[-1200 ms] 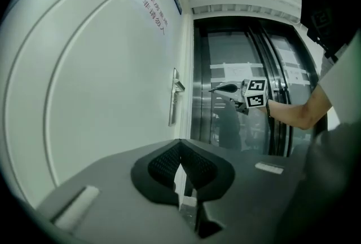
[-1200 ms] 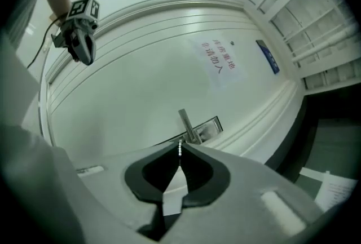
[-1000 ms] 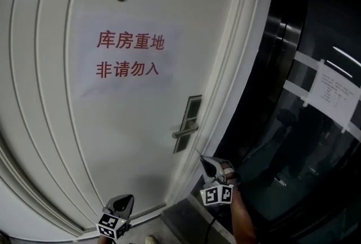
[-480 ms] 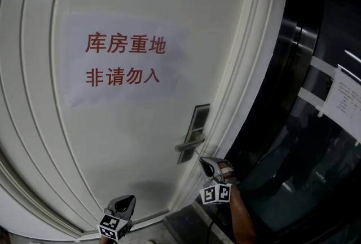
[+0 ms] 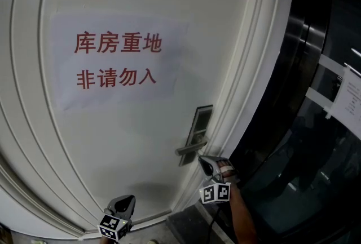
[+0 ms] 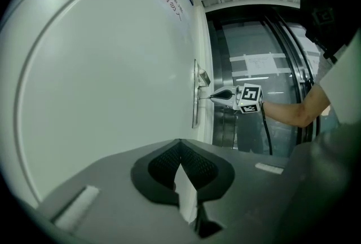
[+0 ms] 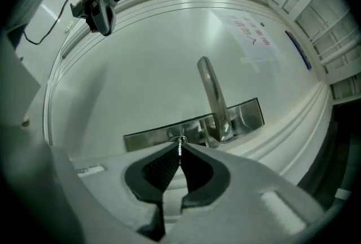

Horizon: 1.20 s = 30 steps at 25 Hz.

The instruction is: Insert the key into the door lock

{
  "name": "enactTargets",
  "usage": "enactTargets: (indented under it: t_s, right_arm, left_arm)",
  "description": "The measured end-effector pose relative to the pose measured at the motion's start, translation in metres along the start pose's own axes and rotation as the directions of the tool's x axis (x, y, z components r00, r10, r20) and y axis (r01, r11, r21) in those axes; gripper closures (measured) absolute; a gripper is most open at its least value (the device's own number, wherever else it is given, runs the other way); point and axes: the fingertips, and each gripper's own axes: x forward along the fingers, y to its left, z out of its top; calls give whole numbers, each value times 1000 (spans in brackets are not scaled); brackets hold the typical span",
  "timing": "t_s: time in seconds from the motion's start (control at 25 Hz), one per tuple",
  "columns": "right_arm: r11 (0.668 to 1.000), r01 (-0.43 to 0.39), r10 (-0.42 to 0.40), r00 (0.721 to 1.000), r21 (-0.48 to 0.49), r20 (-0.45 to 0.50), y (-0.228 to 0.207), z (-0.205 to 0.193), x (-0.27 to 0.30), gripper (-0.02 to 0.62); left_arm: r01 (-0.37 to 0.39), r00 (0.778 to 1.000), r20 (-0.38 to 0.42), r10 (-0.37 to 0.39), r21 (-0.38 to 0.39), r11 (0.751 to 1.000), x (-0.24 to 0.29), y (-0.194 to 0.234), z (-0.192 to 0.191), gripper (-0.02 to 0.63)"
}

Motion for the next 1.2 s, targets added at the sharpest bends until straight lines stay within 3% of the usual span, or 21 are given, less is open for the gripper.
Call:
enactTargets:
  t_s: [0.52, 0.84, 1.2]
  right_arm:
    - [998, -4, 3, 1000, -55, -3, -5, 7, 3, 583]
    - [989, 3, -7, 1000, -148, -22, -2, 7, 9, 583]
    - [993, 3, -5, 1000, -122, -13, -2, 5, 21, 581]
  left_arm:
    - [-15, 1000, -5, 15, -9, 1000, 0, 4, -1, 604]
    - [-8, 1000, -10, 7, -18, 1000, 1, -2, -5, 604]
    - [-36, 999, -11, 36, -20, 999, -4, 3, -4, 604]
